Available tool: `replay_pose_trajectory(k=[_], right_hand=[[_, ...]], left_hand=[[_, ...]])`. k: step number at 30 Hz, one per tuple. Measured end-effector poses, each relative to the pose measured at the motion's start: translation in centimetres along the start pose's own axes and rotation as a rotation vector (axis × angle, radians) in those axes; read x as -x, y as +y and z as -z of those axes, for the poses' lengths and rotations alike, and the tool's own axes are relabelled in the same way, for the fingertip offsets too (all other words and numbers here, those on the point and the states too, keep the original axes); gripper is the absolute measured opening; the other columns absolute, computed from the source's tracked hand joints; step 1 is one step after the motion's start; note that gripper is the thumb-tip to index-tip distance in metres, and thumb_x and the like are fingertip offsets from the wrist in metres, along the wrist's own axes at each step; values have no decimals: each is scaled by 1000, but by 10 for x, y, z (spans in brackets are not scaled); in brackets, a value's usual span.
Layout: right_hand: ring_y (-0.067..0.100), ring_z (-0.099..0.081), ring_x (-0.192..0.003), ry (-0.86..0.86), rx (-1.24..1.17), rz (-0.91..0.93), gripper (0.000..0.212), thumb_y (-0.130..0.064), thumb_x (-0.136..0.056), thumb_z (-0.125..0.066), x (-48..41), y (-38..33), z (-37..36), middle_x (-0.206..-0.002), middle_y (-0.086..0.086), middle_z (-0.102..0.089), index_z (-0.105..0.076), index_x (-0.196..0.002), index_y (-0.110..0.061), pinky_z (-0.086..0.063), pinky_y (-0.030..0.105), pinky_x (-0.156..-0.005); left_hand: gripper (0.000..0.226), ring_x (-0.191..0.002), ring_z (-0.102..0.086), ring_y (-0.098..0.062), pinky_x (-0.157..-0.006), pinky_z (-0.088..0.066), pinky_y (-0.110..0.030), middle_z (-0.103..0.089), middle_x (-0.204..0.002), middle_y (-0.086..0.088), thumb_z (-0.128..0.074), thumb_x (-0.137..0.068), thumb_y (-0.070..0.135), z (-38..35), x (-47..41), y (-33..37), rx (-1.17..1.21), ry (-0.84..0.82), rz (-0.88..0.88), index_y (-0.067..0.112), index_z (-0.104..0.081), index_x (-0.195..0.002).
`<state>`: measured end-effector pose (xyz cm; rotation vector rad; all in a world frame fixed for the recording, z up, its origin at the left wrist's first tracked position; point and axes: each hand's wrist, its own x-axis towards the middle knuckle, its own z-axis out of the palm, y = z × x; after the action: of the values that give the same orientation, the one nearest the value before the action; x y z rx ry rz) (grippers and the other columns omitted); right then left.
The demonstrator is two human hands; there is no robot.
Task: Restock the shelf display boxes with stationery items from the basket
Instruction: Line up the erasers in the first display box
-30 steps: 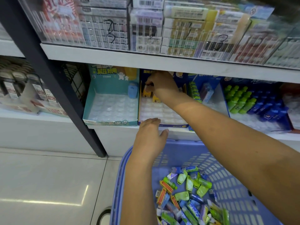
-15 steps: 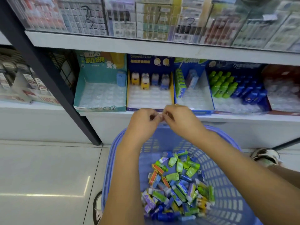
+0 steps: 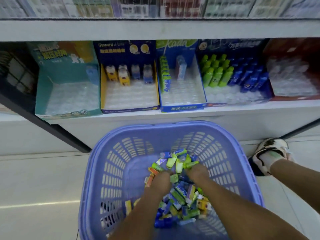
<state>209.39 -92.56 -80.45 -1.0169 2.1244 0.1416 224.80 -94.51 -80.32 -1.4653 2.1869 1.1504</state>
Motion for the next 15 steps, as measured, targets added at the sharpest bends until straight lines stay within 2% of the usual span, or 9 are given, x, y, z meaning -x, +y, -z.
replay_pose_trajectory(k=[1,3,5,7,9,12,14,15], right_hand=[[29,-60,-106,24,-48,0,29,-28,-95,-48,-1,-1,-3,-108,13,-65,-66,-106,-8,-46,30,-83],[31,-61,-96,61,-94,-57,30,-34,-94,-52,-5,-4,-8,-103,15,-65,-60,-107,-9,-50,35,-84],[33,-62,-97,97,-186,-147,49,-29,-92,-57,-6,-7,-10,-107,16,-63,-41,-131,-5,-51,41,-87],[34,-62,-104,132,-210,-155,61,-22,-90,-59,-8,-7,-9,-117,16,-62,-27,-140,-9,-53,43,-85],[33,-63,-100,144,-217,-144,62,-22,-84,-63,-8,-7,-7,-112,15,-64,-31,-135,-14,-53,40,-78],[28,-61,-81,143,-277,-117,59,-19,-79,-67,-8,-11,-3,-87,10,-62,-35,-127,-9,-48,33,-63],[24,-54,-76,127,-300,-66,45,-22,-77,-71,-5,-15,6,-74,3,-52,-46,-112,-9,-43,30,-62],[23,-53,-77,102,-320,-33,33,-25,-76,-73,-2,-17,12,-72,2,-50,-51,-97,-13,-43,31,-64]], left_hand=[[33,-110,-59,-31,-85,-45,-34,-65,-116,-15,-53,-86,9,-4,-2,-2,-4,20,-16,11,-59,-119],[27,-107,-58,-30,-84,-43,-33,-65,-112,-16,-57,-87,15,-7,-8,-3,-33,44,-33,8,-61,-112],[26,-108,-55,-32,-89,-39,-35,-63,-111,-20,-55,-89,20,-9,-17,0,-103,47,-20,4,-62,-108],[27,-110,-53,-33,-94,-37,-37,-62,-113,-21,-53,-90,22,-11,-25,3,-163,52,1,4,-63,-108],[27,-108,-55,-33,-93,-38,-38,-64,-111,-19,-55,-88,24,-16,-30,3,-164,81,15,5,-64,-106],[33,-105,-58,-33,-86,-46,-38,-65,-109,-17,-64,-85,29,-16,-28,0,-13,99,65,6,-62,-109],[30,-100,-61,-32,-78,-47,-36,-67,-103,-18,-66,-85,27,-11,-28,-3,143,110,89,5,-62,-104],[27,-95,-63,-30,-74,-47,-34,-67,-98,-18,-68,-84,26,-6,-27,-5,235,119,103,4,-62,-99]])
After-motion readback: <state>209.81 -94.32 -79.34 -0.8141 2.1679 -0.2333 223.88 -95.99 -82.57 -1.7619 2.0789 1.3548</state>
